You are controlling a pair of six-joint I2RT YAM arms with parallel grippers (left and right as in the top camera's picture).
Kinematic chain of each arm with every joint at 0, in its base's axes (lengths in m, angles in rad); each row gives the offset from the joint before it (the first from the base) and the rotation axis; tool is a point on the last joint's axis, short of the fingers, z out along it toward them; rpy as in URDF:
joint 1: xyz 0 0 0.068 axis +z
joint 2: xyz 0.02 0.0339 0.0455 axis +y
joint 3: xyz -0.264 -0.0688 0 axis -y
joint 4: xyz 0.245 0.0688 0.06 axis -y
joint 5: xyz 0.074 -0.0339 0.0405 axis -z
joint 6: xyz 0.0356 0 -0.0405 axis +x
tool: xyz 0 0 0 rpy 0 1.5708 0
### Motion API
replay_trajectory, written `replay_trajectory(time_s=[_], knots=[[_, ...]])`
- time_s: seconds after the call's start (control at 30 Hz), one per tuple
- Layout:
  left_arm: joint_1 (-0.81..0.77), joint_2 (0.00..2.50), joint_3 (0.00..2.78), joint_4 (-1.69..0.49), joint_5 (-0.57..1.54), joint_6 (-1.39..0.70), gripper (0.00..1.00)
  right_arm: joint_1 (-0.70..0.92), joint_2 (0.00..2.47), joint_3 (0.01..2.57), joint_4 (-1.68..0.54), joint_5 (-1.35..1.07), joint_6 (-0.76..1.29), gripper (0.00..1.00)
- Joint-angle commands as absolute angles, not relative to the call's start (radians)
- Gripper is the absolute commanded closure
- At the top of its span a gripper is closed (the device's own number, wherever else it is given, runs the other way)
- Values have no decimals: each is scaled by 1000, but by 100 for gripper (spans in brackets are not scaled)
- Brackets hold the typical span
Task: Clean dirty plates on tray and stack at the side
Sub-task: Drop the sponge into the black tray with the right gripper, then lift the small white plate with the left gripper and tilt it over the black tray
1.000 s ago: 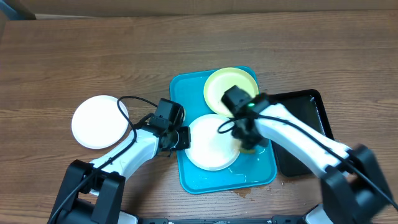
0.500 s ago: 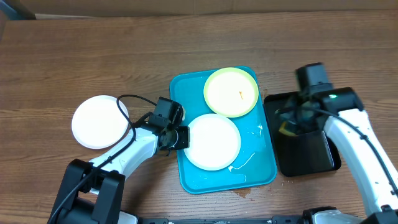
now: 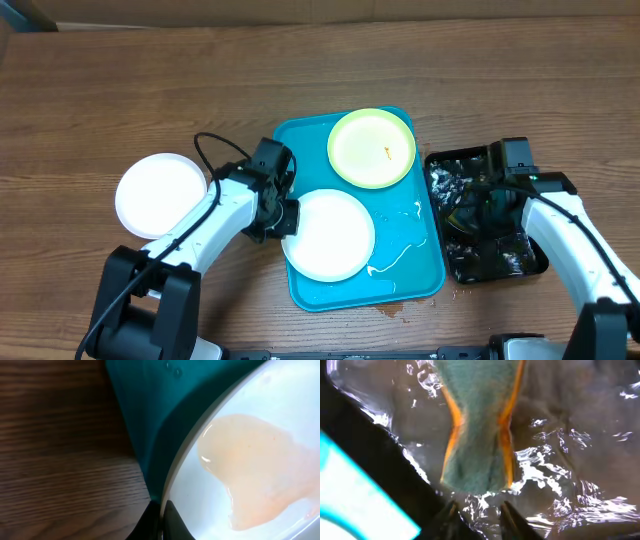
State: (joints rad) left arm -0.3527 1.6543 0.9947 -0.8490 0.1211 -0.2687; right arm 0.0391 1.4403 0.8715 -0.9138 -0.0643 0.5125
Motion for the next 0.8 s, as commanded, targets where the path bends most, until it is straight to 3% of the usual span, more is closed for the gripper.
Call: replay_trajectory(time_s=[0.0,0.17,0.37,0.5,0.73,0.77], knots=[[-348,1620,1079,-886,68,-243,96,36,1330,947,-927,-74,492,60],[-350,1542,1118,-894,94,-268,96,36,1205,983,-955,-74,489,36],[-397,1513,1120,-780,236,-359,96,29,1140,983,-978,-86,497,30],[-488,1514,1131,-683,169,-432,96,-20,1140,983,-1014,-118,497,28],[-637,1538,1264,-646,-35,-472,96,-209,1144,980,-1176,-118,505,18],[-661,1553,1305,-645,-70,-472,96,-258,1146,977,-1193,-118,505,13]])
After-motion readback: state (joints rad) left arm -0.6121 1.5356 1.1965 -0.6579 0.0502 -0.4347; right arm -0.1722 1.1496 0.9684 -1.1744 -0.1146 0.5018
